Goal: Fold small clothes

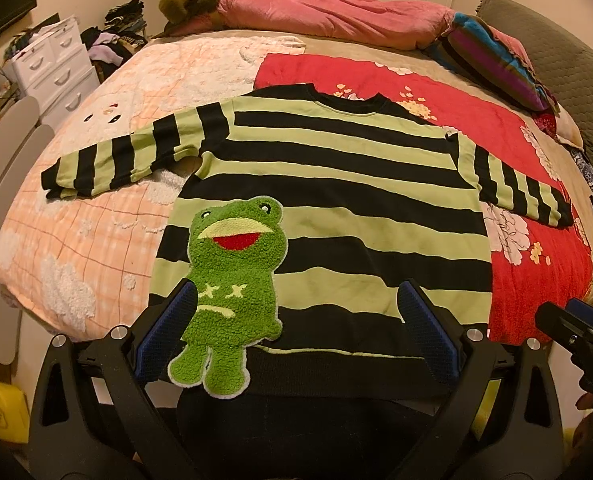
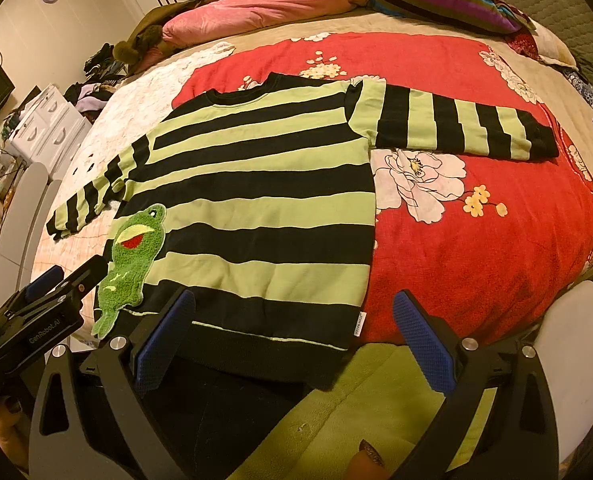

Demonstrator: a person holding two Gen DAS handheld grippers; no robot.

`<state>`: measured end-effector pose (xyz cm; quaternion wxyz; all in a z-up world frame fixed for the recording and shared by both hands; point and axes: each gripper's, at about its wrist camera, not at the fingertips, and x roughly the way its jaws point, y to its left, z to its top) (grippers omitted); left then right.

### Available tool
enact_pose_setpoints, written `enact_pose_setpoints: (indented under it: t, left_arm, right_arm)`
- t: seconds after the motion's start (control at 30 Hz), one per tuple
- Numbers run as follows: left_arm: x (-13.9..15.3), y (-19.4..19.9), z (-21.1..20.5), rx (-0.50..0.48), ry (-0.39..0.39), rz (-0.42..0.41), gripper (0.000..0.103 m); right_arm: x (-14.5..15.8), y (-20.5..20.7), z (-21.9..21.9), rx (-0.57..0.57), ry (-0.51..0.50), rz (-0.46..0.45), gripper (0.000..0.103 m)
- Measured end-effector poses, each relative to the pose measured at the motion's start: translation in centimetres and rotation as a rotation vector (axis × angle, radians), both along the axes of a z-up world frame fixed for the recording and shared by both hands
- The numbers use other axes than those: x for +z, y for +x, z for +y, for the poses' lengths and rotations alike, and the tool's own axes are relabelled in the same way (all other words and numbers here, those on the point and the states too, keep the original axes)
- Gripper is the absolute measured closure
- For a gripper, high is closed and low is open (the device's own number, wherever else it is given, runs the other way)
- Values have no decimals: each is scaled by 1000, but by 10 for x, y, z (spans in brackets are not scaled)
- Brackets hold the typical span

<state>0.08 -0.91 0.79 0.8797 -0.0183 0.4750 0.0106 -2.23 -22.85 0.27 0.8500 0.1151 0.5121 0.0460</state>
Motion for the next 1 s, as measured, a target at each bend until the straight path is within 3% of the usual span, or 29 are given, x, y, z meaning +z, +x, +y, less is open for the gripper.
enact_pose_setpoints:
  t: [1.0]
  left_arm:
    - [1, 0, -3, 1, 2, -1, 9]
  right_arm:
    - [1, 1, -2, -1, -2, -13, 4]
